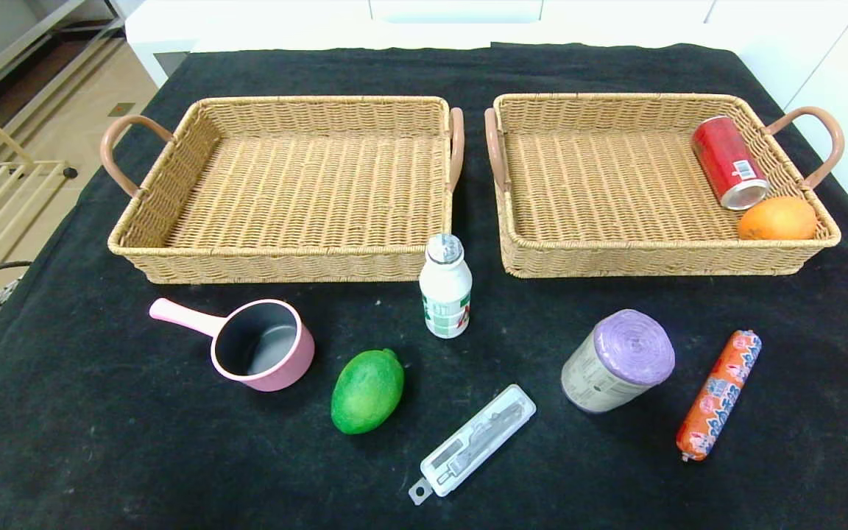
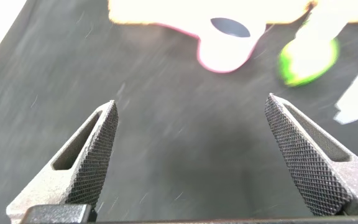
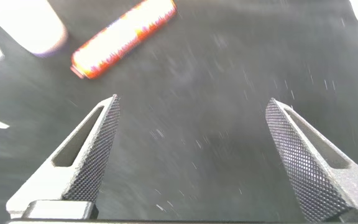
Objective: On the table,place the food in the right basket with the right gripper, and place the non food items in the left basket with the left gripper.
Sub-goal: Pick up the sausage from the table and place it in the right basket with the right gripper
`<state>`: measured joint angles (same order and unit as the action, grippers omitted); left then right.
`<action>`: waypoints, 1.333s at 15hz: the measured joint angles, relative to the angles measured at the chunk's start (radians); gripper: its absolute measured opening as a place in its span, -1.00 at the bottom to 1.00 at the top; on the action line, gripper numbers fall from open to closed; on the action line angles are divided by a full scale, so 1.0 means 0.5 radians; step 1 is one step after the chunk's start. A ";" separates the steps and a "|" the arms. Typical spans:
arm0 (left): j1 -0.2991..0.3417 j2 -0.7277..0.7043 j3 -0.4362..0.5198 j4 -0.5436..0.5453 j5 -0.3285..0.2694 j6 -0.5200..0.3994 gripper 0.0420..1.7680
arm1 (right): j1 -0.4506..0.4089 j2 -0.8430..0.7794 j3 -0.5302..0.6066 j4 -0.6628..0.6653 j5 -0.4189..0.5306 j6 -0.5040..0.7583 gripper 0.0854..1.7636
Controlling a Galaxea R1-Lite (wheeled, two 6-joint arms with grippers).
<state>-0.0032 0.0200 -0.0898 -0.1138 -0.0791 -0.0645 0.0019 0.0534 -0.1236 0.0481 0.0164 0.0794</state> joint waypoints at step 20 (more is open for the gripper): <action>-0.909 1.927 -1.134 -0.445 -0.670 0.011 0.94 | 0.749 1.769 -0.852 -0.814 0.210 0.020 0.94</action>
<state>-0.4579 0.9836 -0.6566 -0.3362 -0.4140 -0.0591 0.3766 0.9381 -0.5498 -0.3591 0.1215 0.0894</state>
